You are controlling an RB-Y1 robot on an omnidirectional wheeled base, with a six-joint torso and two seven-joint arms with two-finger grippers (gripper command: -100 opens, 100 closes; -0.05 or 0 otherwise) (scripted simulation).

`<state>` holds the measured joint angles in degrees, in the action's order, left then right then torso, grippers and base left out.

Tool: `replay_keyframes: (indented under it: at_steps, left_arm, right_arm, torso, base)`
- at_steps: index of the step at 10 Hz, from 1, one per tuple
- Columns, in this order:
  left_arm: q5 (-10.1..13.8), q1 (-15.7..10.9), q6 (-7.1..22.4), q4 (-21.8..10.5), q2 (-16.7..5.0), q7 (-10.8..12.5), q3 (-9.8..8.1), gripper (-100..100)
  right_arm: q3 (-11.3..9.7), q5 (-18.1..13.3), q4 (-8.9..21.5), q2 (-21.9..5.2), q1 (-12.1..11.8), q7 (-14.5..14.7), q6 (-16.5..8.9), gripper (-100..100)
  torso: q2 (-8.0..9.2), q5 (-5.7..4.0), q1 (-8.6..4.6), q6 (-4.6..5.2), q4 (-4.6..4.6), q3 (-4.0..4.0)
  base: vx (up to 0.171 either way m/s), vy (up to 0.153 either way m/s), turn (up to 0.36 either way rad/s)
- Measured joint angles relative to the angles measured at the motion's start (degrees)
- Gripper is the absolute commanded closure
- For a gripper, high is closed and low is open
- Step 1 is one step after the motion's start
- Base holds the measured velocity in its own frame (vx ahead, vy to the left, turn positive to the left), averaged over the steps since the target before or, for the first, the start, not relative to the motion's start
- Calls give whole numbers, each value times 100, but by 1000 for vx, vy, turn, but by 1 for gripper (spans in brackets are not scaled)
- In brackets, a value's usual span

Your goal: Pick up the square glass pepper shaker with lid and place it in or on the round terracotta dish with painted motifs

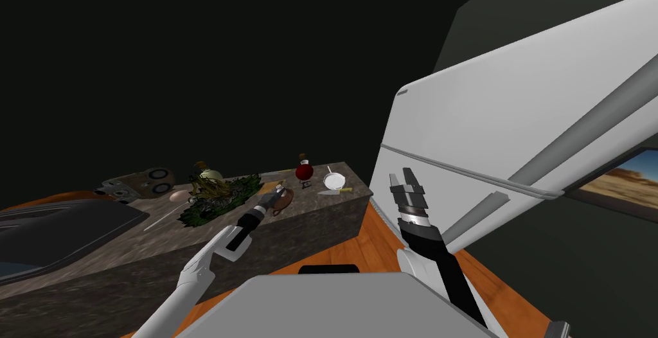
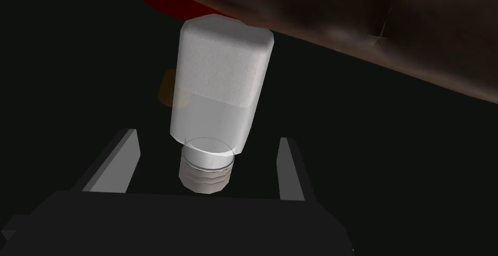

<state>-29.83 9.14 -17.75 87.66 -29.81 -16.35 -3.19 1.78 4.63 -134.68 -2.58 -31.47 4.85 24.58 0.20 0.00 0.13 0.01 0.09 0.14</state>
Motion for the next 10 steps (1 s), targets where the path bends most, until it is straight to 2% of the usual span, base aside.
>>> replay_keyframes:
  at_steps: [3,4,5,10]
  left_arm:
    - [0,0,0,0,0,0,0,-100]
    - [0,2,3,-3,-1,0,-3,0]
    - [0,3,4,-4,-2,0,-4,-100]
    - [143,34,367,318,-586,454,10,-100]
  right_arm:
    - [0,0,0,0,0,0,0,0]
    - [0,0,0,0,0,0,0,0]
    - [0,0,0,0,0,0,0,0]
    - [-1,0,0,1,0,0,0,0]
  torso:
    - [-3,-4,-14,0,-1,-2]
    - [-4,-4,-16,3,0,-2]
    - [-4,-5,-19,5,0,-2]
    - [2,-8,-31,5,2,2]
  base:
    - [0,0,0]
    - [0,0,0]
    - [-10,-14,-40]
    - [-16,-28,-29]
